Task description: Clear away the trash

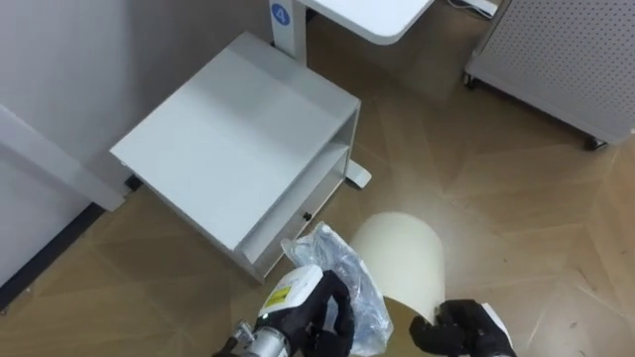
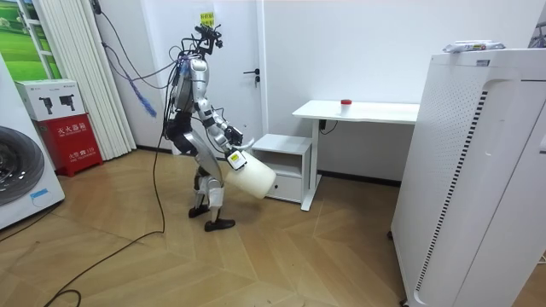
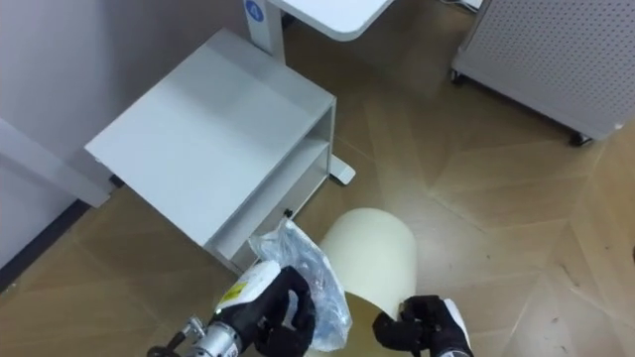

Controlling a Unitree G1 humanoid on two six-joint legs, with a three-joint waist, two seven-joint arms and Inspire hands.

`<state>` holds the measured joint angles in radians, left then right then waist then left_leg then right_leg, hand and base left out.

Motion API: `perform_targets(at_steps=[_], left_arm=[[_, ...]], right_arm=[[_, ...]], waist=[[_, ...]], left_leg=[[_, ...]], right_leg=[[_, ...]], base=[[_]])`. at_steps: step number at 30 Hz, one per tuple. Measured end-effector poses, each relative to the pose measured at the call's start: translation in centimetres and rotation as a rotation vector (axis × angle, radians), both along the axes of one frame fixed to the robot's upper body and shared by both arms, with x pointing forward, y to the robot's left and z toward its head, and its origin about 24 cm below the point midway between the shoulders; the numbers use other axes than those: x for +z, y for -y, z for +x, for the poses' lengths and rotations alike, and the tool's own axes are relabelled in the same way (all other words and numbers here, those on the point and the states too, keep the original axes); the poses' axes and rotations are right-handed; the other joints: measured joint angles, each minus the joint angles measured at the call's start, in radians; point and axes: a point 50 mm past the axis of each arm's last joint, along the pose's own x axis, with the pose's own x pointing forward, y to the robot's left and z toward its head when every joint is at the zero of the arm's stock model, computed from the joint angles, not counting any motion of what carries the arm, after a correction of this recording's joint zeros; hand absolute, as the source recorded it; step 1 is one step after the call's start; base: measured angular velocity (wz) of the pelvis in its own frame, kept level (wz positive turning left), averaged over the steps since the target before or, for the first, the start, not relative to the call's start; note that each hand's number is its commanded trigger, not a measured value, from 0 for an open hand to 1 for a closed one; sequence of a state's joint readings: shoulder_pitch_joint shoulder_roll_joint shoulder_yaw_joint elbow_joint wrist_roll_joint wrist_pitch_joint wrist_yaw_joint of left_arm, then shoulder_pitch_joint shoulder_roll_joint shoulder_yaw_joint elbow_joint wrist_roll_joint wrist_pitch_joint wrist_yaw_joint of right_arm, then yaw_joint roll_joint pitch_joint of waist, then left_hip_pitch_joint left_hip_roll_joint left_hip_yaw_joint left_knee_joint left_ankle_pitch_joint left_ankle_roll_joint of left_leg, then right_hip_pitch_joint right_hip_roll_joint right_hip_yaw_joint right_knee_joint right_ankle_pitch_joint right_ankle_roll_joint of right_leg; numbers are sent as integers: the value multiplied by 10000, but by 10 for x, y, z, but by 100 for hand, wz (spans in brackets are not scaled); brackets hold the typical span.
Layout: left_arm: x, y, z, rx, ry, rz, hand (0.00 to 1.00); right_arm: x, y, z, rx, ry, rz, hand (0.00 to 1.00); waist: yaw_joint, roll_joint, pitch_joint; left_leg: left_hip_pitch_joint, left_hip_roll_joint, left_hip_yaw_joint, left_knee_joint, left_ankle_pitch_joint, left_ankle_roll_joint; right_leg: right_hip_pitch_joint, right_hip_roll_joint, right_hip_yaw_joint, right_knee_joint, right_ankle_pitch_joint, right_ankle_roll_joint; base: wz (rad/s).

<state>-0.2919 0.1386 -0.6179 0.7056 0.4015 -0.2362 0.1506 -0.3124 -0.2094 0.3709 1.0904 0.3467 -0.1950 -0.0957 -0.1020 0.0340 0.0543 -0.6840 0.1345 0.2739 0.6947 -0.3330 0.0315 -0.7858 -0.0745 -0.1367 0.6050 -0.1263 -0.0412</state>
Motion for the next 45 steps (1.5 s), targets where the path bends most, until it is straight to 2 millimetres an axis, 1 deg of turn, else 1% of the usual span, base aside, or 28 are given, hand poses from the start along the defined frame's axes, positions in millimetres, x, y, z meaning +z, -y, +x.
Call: perform_targets(at_steps=[4,8,13,17,22,25,28,32,33,34,35,39,45], left_arm=[[-4,2,-4,-249,-467,-73,100],[-4,3,-7,-445,-579,-135,100],[0,11,-10,-960,-660,-257,100],[2,14,-11,-1076,-868,-613,100],[-3,16,-19,-1253,-1488,-972,100],[-6,18,-23,-1526,-1685,-879,100],[-8,18,-26,-1653,-1902,-857,100],[-11,17,-29,-1667,-2161,-962,100],[-11,17,-30,-1730,-2220,-953,78],[-11,18,-30,-1764,-2249,-949,18],[-11,18,-30,-1775,-2258,-947,0],[-12,18,-30,-1861,-2335,-935,0],[-12,17,-30,-1900,-2377,-910,0]], right_arm=[[-1,1,-1,-13,-46,-40,100],[0,2,-1,-79,21,-4,100],[-3,6,-4,-434,-104,122,100],[-4,7,-5,-501,-142,163,100],[-4,7,-5,-503,-151,226,100],[-5,6,-6,-543,-179,366,100],[-6,4,-7,-575,-210,506,100],[-6,3,-7,-503,-232,579,100],[-6,3,-7,-476,-234,603,100],[-6,2,-7,-407,-243,656,100],[-6,1,-7,-358,-256,703,100],[-8,-4,-7,-146,-310,959,100],[-10,-5,-11,-56,-458,1083,100]], waist=[[6,4,-3],[67,5,-8],[239,-15,-76],[238,-29,-85],[222,-47,-91],[212,-122,-107],[180,-199,-105],[144,-219,-100],[145,-221,-100],[145,-221,-100],[149,-221,-100],[164,-223,-99],[191,-226,-96]], left_leg=[[3,-2,3,-8,36,55],[12,-23,-6,0,45,70],[48,-37,3,-4,47,73],[48,-55,-1,-5,47,74],[45,-59,2,-11,47,74],[45,-51,3,-11,47,75],[47,-50,3,-12,47,74],[36,-51,-4,-24,46,75],[28,-49,-5,-27,46,75],[22,-48,-5,-29,46,75],[21,-46,-4,-30,46,75],[20,-51,-2,-38,46,75],[-21,-46,1,-24,46,76]], right_leg=[[5,-101,-8,22,0,2],[12,-128,-27,10,6,12],[27,-137,-28,24,7,13],[25,-142,-20,23,8,15],[16,-138,0,19,10,18],[12,-136,29,16,9,18],[12,-132,33,10,11,19],[7,-134,30,-7,12,23],[0,-134,30,-10,12,23],[-9,-134,29,-9,12,23],[-12,-132,29,-10,12,23],[-18,-134,31,-12,12,23],[-54,-126,33,-8,13,25]], base=[[5],[1],[0],[0],[0],[0],[0],[0],[0],[0],[0],[0],[0]])
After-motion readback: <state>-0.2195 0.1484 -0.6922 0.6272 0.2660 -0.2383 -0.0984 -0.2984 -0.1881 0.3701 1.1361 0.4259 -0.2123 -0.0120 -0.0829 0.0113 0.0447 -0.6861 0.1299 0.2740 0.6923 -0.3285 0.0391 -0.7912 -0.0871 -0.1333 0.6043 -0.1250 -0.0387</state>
